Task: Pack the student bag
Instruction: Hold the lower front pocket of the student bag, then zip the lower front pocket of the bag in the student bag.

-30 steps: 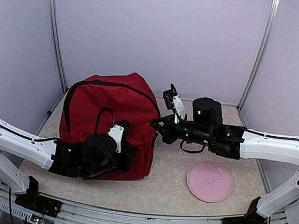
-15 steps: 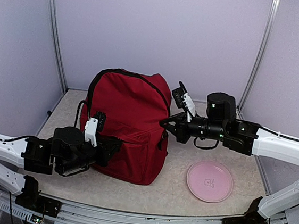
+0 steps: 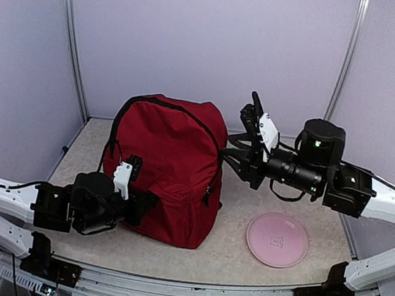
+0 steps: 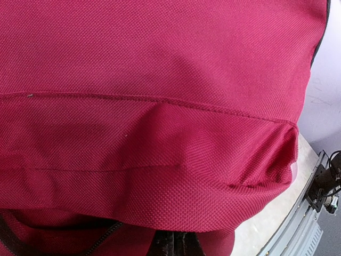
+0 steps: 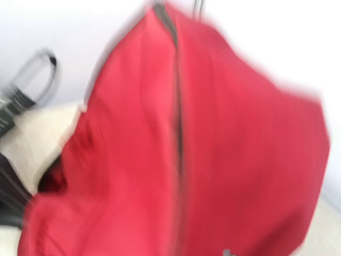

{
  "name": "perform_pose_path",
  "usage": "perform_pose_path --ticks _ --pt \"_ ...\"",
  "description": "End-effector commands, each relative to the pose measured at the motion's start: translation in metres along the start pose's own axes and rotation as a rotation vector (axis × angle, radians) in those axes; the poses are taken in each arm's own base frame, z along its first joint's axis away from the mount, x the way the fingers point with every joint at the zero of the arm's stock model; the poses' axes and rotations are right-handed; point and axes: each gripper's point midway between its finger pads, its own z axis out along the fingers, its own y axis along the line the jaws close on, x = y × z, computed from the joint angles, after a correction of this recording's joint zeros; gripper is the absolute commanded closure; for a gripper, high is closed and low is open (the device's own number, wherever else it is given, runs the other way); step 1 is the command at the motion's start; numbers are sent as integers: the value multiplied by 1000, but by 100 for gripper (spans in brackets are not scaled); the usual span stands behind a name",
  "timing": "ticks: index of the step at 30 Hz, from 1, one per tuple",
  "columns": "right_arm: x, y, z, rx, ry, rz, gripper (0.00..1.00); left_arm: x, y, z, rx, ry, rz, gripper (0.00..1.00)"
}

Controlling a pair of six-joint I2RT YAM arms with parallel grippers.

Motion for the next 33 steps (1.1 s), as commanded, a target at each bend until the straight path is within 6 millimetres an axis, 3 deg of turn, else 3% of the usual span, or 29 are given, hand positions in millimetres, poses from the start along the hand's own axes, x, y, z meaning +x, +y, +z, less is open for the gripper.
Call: perform_pose_path --ticks 1,2,4,7,11,16,17,20,22,33 --pt "-38 53 -15 -8 -157 -231 52 -4 5 -2 -9 -22 10 100" --pt "-22 80 -1 -64 -117 -308 50 -4 6 -3 -8 -24 10 100" --pt "12 107 28 -106 20 -425 44 -6 6 -5 -5 -31 9 100" --pt "53 123 67 -112 197 -557 39 -7 6 -6 -4 -28 10 100" --pt "76 121 88 -39 270 -700 36 -7 6 -7 3 -21 9 100" --pt "92 100 93 43 304 -779 41 -7 9 -10 2 -29 2 100" --pt "97 95 93 62 321 -794 47 -7 9 -10 2 -27 3 100" --pt "102 78 91 149 341 -858 83 -8 13 -11 -2 -19 0 100" --pt "101 73 87 162 346 -869 98 -10 19 -12 -11 -15 -9 100" --pt "117 39 41 209 461 -843 100 -21 89 -22 -174 3 -141 100"
